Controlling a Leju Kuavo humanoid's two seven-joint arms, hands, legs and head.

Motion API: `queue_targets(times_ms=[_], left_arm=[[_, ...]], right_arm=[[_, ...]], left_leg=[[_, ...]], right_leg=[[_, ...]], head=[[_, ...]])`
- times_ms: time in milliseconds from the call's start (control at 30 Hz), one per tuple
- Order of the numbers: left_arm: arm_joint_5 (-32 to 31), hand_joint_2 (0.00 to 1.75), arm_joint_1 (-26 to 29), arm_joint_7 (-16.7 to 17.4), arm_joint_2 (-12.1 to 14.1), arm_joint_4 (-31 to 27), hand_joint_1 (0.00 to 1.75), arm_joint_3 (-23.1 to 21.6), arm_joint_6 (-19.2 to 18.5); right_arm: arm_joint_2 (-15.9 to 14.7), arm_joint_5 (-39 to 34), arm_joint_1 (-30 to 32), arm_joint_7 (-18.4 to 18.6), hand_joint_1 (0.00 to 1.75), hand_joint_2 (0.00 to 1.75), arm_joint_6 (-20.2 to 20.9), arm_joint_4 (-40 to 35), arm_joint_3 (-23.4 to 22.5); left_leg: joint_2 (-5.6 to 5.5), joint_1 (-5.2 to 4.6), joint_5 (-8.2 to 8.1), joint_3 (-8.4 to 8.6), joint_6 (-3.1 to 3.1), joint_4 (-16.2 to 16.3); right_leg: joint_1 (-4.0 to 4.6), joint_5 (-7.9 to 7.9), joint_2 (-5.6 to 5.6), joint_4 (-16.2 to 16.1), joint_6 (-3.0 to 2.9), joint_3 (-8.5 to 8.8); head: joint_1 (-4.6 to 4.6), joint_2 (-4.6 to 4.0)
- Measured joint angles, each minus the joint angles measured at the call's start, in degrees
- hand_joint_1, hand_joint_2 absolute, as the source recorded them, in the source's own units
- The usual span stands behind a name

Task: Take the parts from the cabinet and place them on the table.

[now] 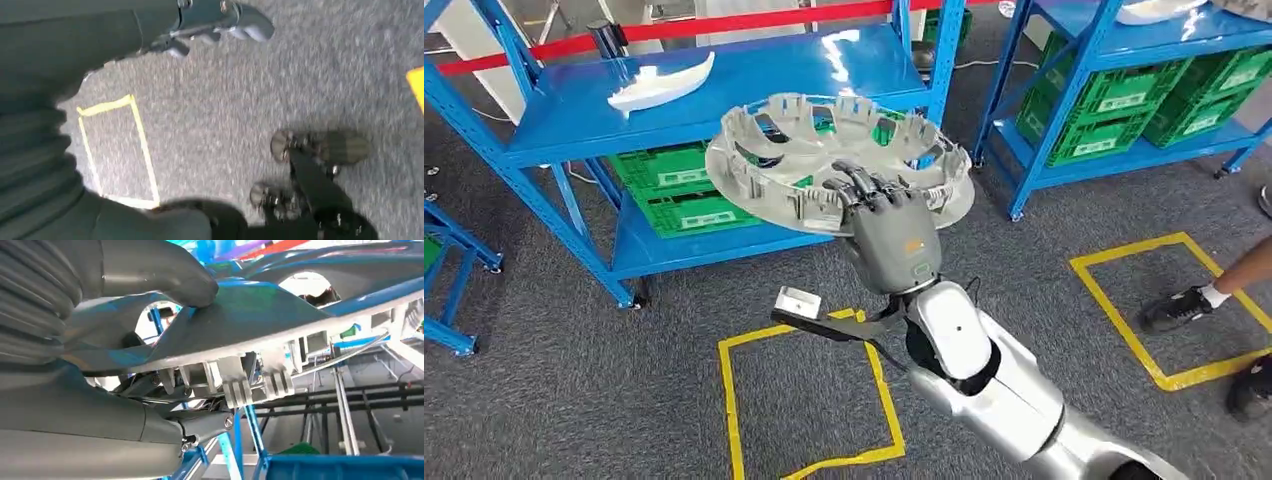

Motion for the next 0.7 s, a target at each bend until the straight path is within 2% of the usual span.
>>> queue_targets(times_ms=[33, 67, 100, 133, 167, 200, 233, 267, 300, 333, 367, 433, 467, 500, 533, 567, 600, 633, 667, 700], left_arm=[[0.0, 1.75, 0.03, 0.0, -0.13, 0.02, 0.0, 0.0, 0.02], [0.0, 1.75, 0.09, 0.0, -0.2, 0.04, 0.0, 0.0, 0.02], [0.02, 1.75, 0.09, 0.0, -0.2, 0.02, 0.0, 0.0, 0.02], [0.11, 1.75, 0.05, -0.02, -0.2, 0.02, 0.0, 0.0, 0.02], [0.15, 1.75, 0.01, -0.04, -0.2, 0.02, 0.0, 0.04, 0.02], [0.15, 1.75, -0.02, -0.07, -0.2, 0.02, 0.0, 0.11, 0.02], [0.17, 1.75, -0.04, -0.07, -0.17, 0.0, 0.0, 0.22, 0.02], [0.18, 1.75, -0.05, -0.09, -0.15, 0.0, 0.0, 0.35, 0.02], [0.17, 1.75, -0.07, -0.09, -0.13, -0.02, 0.0, 0.42, 0.02], [0.18, 1.75, -0.18, -0.11, -0.11, -0.11, 0.0, 0.44, 0.02], [0.17, 1.75, -0.31, -0.18, -0.09, -0.13, 0.0, 0.46, 0.02], [0.18, 1.75, -0.4, -0.17, -0.09, -0.13, 0.0, 0.55, 0.02], [0.18, 1.75, -0.39, -0.15, 0.0, -0.15, 0.0, 0.68, 0.02], [0.2, 1.75, -0.29, -0.15, -0.04, -0.09, 0.0, 0.81, 0.02], [0.2, 1.75, -0.3, -0.11, -0.02, -0.09, 0.0, 0.85, 0.02], [0.18, 1.75, -0.26, -0.09, 0.09, -0.13, 0.0, 0.87, 0.04], [0.17, 1.75, -0.28, -0.09, 0.15, -0.15, 0.0, 0.9, 0.07], [0.17, 1.75, -0.32, -0.09, 0.15, -0.15, 0.0, 0.92, 0.07], [0.17, 1.75, -0.35, -0.11, 0.15, -0.15, 0.0, 0.92, 0.07], [0.15, 1.75, -0.34, -0.11, 0.15, -0.15, 0.0, 0.92, 0.07]], right_arm=[[0.2, 0.04, -0.2, -0.22, 1.75, 1.75, 0.0, 0.13, 0.09], [0.33, 0.04, -0.31, -0.31, 1.75, 1.75, 0.0, 0.2, 0.13], [0.55, 0.02, -0.32, -0.41, 1.75, 1.75, 0.0, 0.26, 0.15], [0.68, -0.04, -0.4, -0.48, 1.75, 1.75, 0.0, 0.37, 0.15], [0.79, -0.09, -0.51, -0.52, 1.75, 1.75, 0.02, 0.48, 0.2], [0.92, -0.2, -0.54, -0.55, 1.75, 1.75, 0.02, 0.52, 0.24], [1.03, -0.24, -0.54, -0.55, 1.75, 1.75, 0.07, 0.52, 0.24], [1.14, -0.31, -0.56, -0.55, 1.75, 1.75, 0.13, 0.52, 0.24], [1.29, -0.33, -0.6, -0.55, 1.75, 1.75, 0.15, 0.52, 0.24], [1.51, -0.35, -0.65, -0.52, 1.75, 1.75, 0.18, 0.52, 0.24], [1.57, -0.37, -0.92, -0.5, 1.75, 1.75, 0.2, 0.52, 0.24], [1.73, -0.37, -1.1, -0.59, 1.75, 1.75, 0.24, 0.55, 0.31], [1.77, -0.37, -1.13, -0.59, 1.75, 1.75, 0.24, 0.55, 0.33], [1.77, -0.37, -1.12, -0.59, 1.75, 1.75, 0.31, 0.57, 0.35], [1.79, -0.37, -1.13, -0.59, 1.75, 1.75, 0.44, 0.61, 0.35], [1.79, -0.35, -1.17, -0.59, 1.75, 1.75, 0.74, 0.63, 0.35], [1.79, -0.35, -1.18, -0.57, 1.75, 1.75, 1.07, 0.63, 0.35], [1.77, -0.33, -1.17, -0.55, 1.75, 1.75, 1.14, 0.66, 0.35], [1.79, -0.33, -1.17, -0.55, 1.75, 1.75, 1.14, 0.68, 0.35], [1.79, -0.33, -1.15, -0.55, 1.75, 1.75, 1.16, 0.7, 0.35]], left_leg=[[-0.11, 0.02, -2.51, -0.5, -0.46, 1.28], [-0.1, 0.19, -5.98, -1.28, -0.74, 4.36], [-0.11, 0.42, -9.29, -2.27, -1.09, 8.76], [-0.1, 0.52, -11.64, -3.14, -1.35, 13.19], [-0.1, 0.58, -12.34, -3.42, -1.54, 16.37], [-0.1, 0.64, -11.55, -2.68, -1.59, 17.04], [-0.1, 0.7, -9.88, -0.9, -1.53, 15.6], [-0.1, 0.72, -8.01, 2.06, -1.39, 12.03], [-0.15, 0.71, -6.94, 5.86, -1.11, 6.95], [-0.32, 0.68, -8.3, 9.11, -0.74, 1.83], [-0.46, 0.24, -9.2, 11.07, -0.48, -1.39], [-0.47, -0.23, -8.39, 10.31, 0.09, -1.52], [-0.44, -0.36, -7.88, 9.97, 0.6, -1.6], [-0.2, 0.21, -7.05, 9.75, 1.22, -2.27], [0.02, 0.18, -6.41, 9.1, 1.69, -2.34], [0.12, 0.19, -5.76, 8.3, 2.31, -2.2], [0.13, 0.14, -5.21, 7.39, 2.5, -2.04], [0.13, 0.05, -4.63, 6.5, 2.59, -1.84], [0.15, -0.01, -4.0, 5.48, 2.6, -1.56], [0.17, -0.04, -3.38, 4.4, 2.54, -1.28]], right_leg=[[0.04, 0.58, -0.02, -0.03, -0.3, -0.58], [0.03, 1.16, -0.09, 0.03, -0.69, -1.18], [0.07, 1.72, -0.09, 0.05, -0.73, -1.85], [0.12, 2.29, -0.12, 0.14, -0.69, -2.59], [0.12, 2.83, -0.16, 0.25, -0.61, -3.38], [0.12, 3.34, -0.19, 0.37, -0.53, -4.08], [0.12, 3.8, -0.2, 0.49, -0.41, -4.76], [0.12, 4.24, -0.19, 0.54, -0.24, -5.41], [0.12, 4.7, -0.15, 0.59, -0.04, -5.83], [0.14, 5.12, -0.17, 0.59, 0.23, -6.16], [0.24, 5.62, -0.22, 0.58, 0.66, -6.56], [-0.11, 6.94, -0.34, -0.12, 1.31, -6.79], [-0.2, 7.6, -0.34, -0.42, 1.69, -6.9], [0.01, 7.41, -0.23, -0.3, 2.09, -7.33], [-0.17, 5.33, -0.04, 0.72, 2.24, -7.82], [-0.18, 1.7, -0.02, 3.71, 2.24, -8.82], [-0.18, -1.85, -0.01, 8.05, 2.36, -9.94], [-0.18, -4.41, 0.02, 12.38, 2.44, -10.9], [-0.16, -5.62, 0.04, 16.12, 2.51, -11.48], [-0.15, -4.8, 0.04, 17.84, 2.52, -11.13]], head=[[-0.09, 0.0], [-0.22, 0.0], [-0.24, 0.0], [-0.26, 0.0], [-0.24, 0.0], [-0.26, 0.0], [-0.24, 0.0], [-0.24, 0.0], [-0.26, 0.0], [-0.24, 0.0], [-0.11, 0.0], [-0.22, 0.0], [-0.17, 0.0], [-0.22, 0.0], [-0.17, 0.0], [-0.09, 0.0], [0.0, 0.0], [-0.07, 0.0], [-0.02, 0.0], [-0.07, 0.0]])
